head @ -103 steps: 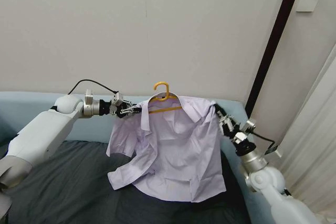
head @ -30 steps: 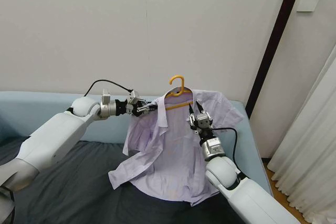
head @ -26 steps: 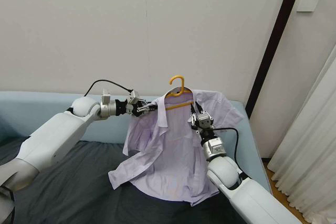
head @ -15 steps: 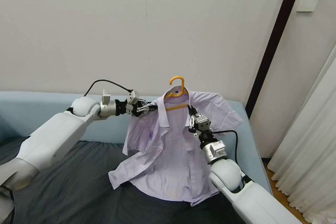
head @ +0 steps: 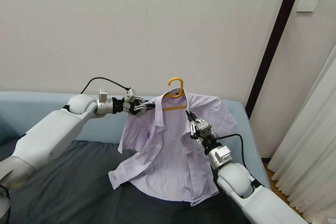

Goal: Pick up the clothes from the sofa and hang them on the clothes hanger.

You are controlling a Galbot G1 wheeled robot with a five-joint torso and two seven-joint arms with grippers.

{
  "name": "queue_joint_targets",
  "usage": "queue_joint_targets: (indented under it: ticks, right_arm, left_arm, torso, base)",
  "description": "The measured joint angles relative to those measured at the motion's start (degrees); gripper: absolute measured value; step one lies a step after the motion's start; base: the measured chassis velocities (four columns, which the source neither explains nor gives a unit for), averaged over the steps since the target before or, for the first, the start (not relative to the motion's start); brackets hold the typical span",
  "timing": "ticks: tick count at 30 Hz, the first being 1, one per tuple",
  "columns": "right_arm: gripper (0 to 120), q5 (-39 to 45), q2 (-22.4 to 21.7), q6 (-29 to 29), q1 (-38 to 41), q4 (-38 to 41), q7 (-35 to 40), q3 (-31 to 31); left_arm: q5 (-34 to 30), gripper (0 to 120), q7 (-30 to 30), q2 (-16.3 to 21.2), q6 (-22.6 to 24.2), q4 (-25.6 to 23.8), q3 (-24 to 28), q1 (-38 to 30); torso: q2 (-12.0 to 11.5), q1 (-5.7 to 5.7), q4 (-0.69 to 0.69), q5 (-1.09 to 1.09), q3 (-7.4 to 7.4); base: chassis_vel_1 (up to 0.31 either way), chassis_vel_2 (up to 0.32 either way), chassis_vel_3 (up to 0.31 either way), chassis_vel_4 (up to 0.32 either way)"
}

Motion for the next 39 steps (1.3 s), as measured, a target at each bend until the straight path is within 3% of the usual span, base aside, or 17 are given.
queue_joint_targets:
  ticks: [2, 7, 11, 14, 22, 26, 31, 39]
  right_arm:
    - [1, 0.04, -0.31, 0.80, -0.12, 0.15, -0.19, -0.21]
    - [16, 2.50, -2.62, 7.28, -1.01, -0.13, -7.28, -0.14]
    - [34, 11.27, -7.35, 13.36, -2.16, 0.46, -21.78, 1.68]
    - [43, 17.68, -10.21, 13.72, -2.23, 1.57, -28.26, 3.93]
    - [70, 34.89, -19.86, 8.28, 1.35, 4.56, -33.38, 8.91]
    - [88, 48.01, -26.21, 2.48, 5.44, 3.17, -42.26, 9.75]
    - [100, 49.71, -30.53, -1.49, 7.82, 3.07, -42.68, 9.73]
    - [100, 46.91, -35.96, -10.27, 10.91, 2.61, -42.57, 9.38]
  left_arm:
    - [-0.05, 7, 0.07, -0.10, 0.00, 0.04, 0.08, -0.15]
    - [-0.12, 7, 0.36, -0.43, -0.25, 0.66, 0.37, -1.05]
    - [0.03, 7, 1.17, -0.98, -1.08, 2.43, 0.79, -2.28]
    - [0.38, 7, 2.04, -1.35, -1.61, 3.45, 0.99, -3.06]
    - [1.81, 7, 7.44, -3.12, -3.57, 7.97, 1.17, -6.41]
    - [4.21, 7, 14.89, -5.56, -5.54, 12.59, 1.47, -10.80]
    - [4.85, 7, 21.41, -8.24, -5.68, 16.31, 2.09, -14.91]
    - [6.11, 7, 29.19, -10.80, -3.76, 18.74, 2.21, -18.20]
  torso:
    - [0.00, 0.00, 0.00, 0.00, 0.00]
    - [0.00, 0.00, 0.00, 0.02, 0.00]
    - [0.00, 0.00, 0.00, 0.02, 0.00]
    - [0.00, 0.00, 0.00, 0.01, 0.00]
    - [0.00, 0.00, 0.00, 0.01, 0.00]
    - [0.00, 0.00, 0.00, 0.02, 0.00]
    - [0.00, 0.00, -0.01, 0.03, 0.00]
    - [0.00, 0.00, -0.01, 0.01, 0.00]
  base:
    - [0.000, 0.000, 0.000, 0.000]
    - [0.000, 0.000, 0.000, 0.000]
    - [0.000, 0.000, 0.000, 0.000]
    - [0.000, 0.000, 0.000, 0.000]
    - [0.000, 0.000, 0.000, 0.000]
    - [0.000, 0.000, 0.000, 0.000]
    - [0.000, 0.000, 0.000, 0.000]
    - [0.000, 0.000, 0.000, 0.000]
